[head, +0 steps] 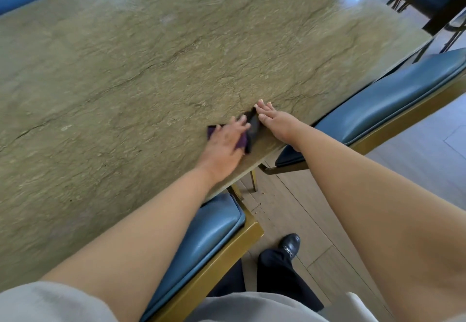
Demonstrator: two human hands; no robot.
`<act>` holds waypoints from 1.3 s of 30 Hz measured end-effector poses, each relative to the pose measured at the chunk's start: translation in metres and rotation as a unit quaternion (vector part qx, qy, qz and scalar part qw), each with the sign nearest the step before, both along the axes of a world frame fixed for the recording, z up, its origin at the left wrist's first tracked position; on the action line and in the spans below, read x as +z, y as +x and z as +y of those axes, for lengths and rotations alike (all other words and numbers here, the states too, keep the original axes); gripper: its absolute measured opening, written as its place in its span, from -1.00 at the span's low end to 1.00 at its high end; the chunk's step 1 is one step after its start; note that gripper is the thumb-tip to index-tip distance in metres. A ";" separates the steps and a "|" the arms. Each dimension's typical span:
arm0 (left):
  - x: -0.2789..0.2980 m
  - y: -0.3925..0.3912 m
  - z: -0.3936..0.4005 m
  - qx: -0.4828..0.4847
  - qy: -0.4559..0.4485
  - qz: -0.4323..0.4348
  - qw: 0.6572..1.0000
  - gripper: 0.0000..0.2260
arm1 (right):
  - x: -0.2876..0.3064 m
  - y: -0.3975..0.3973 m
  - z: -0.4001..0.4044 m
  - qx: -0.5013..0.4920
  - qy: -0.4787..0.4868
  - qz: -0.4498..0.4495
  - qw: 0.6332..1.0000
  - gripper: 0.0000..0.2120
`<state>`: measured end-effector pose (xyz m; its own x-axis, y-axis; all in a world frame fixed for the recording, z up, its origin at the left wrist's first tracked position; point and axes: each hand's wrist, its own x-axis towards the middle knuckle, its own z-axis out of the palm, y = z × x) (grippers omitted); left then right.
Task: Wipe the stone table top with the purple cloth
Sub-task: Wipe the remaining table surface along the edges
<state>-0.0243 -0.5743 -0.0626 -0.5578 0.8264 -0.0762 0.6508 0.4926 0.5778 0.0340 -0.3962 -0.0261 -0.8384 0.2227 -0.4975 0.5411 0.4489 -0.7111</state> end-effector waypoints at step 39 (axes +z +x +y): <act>-0.003 -0.024 -0.048 0.088 -0.226 -0.048 0.969 -0.50 | -0.041 0.039 -0.079 0.156 0.301 0.047 0.940 -0.39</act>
<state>-0.0484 -0.6226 -0.0652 -0.6589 0.5900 -0.4666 0.4883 0.8073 0.3314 0.0732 -0.4750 -0.0669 -0.9431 0.1770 -0.2814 0.2652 0.9110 -0.3158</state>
